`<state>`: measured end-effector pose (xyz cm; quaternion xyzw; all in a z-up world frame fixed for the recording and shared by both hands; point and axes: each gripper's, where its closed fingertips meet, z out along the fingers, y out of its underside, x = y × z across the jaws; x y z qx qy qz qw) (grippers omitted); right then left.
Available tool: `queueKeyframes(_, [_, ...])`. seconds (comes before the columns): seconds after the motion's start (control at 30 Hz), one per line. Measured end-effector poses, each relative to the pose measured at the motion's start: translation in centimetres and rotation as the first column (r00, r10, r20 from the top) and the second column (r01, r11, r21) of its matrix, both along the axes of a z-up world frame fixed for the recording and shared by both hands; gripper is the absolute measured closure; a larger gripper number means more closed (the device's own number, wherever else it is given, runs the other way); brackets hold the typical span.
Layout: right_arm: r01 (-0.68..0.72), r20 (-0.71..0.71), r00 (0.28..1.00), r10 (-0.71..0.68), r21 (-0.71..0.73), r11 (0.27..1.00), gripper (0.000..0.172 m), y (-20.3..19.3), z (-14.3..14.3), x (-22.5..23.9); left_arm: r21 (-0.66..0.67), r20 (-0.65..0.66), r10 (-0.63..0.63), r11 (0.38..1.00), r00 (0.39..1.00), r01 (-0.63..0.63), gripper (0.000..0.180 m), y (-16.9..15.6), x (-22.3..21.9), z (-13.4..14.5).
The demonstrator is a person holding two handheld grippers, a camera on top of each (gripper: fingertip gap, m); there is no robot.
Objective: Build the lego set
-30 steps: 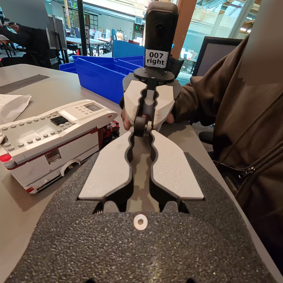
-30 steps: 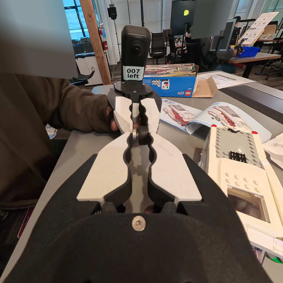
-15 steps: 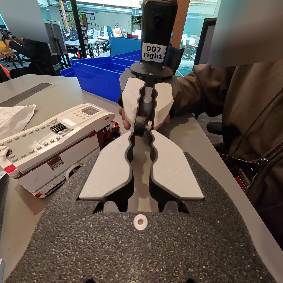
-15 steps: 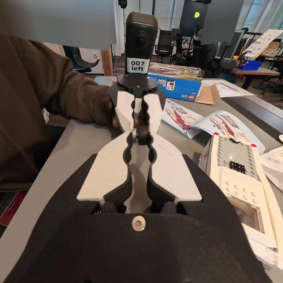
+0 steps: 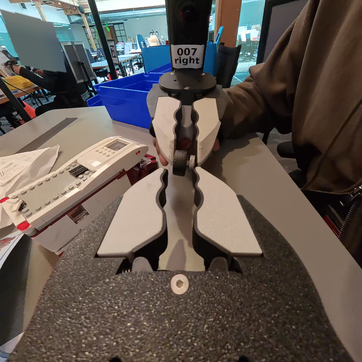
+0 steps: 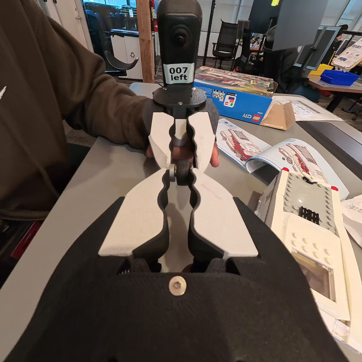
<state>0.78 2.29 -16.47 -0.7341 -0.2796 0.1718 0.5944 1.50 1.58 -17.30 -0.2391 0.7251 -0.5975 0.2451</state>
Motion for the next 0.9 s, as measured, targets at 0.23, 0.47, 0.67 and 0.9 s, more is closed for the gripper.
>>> queueKeyframes(0.23, [-0.013,0.054,0.998,0.013,-0.003,1.0,0.154,-0.5,-0.6,0.2,-0.015,0.026,-0.02,1.0,0.999,0.02,0.156,-0.1,-0.4,0.5])
queueKeyframes(0.47, [-0.037,0.096,0.995,0.035,0.022,0.999,0.154,-0.7,-1.0,-0.6,0.051,0.071,-0.053,0.997,0.996,0.05,0.159,-0.8,-0.9,0.1])
queueKeyframes(0.67, [-0.026,0.095,0.995,0.023,0.032,0.999,0.154,-0.6,-1.2,-0.6,0.103,0.072,-0.043,0.994,0.996,0.035,0.162,-0.6,-0.9,-0.1])
queueKeyframes(0.9, [0.006,0.113,0.994,-0.012,0.054,0.999,0.153,-0.2,-1.3,-0.3,0.113,0.065,-0.022,0.994,0.998,0.015,0.162,-0.3,-0.7,-0.1])
